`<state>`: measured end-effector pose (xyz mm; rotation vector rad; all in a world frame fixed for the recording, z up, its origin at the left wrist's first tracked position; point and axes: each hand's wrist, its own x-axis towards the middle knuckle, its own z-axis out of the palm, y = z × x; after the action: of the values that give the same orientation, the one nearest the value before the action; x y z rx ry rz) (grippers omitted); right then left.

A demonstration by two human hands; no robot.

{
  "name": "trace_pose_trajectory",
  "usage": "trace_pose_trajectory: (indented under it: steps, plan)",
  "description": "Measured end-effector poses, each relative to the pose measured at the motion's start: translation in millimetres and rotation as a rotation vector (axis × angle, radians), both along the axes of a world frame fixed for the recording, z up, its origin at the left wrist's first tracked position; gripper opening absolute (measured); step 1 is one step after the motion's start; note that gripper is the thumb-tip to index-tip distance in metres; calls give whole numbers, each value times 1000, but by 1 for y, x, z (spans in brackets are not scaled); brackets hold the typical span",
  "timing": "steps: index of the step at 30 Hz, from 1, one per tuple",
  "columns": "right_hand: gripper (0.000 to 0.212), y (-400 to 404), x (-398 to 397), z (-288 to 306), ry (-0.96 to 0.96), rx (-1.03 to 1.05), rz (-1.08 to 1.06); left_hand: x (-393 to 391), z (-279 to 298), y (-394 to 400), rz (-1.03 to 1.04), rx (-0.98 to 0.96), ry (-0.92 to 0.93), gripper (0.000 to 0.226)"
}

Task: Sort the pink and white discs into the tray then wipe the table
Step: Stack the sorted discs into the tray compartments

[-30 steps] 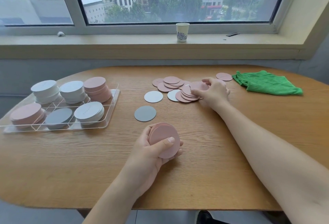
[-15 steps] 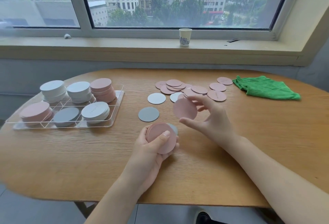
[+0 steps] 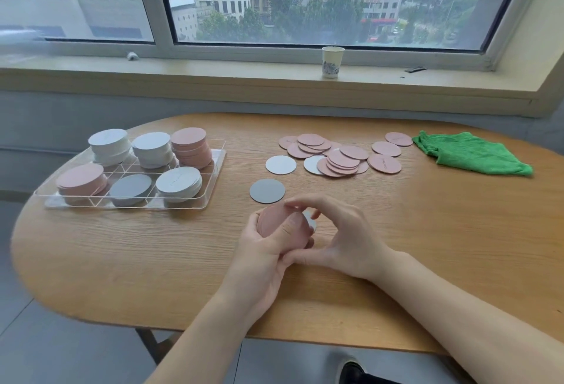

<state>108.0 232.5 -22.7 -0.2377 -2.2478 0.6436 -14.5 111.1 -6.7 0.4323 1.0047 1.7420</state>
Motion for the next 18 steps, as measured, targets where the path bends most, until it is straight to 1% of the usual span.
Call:
trace_pose_trajectory:
  steps: [2,4,7,10,12,16,18]
  plan:
    - [76,2,0,0,-12,2,12,-1,0,-1,-14,12,6,49]
    - [77,7,3,1,5,-18,0,-2,-1,-1,-11,8,5,50]
    - [71,22,13,2,44,-51,-87,-3,-3,0,12,-10,-19,54]
    - [59,47,21,2,19,-124,-261,-5,-5,0,16,-19,-35,55]
    - [57,69,21,2,-33,-171,-396,-7,-7,-1,-6,-16,-3,54]
    - [52,120,12,-7,-119,-129,-650,-12,-10,-1,-38,-15,102,51]
    - [54,140,6,-10,-191,-108,-759,-14,-11,-1,-47,-17,128,52]
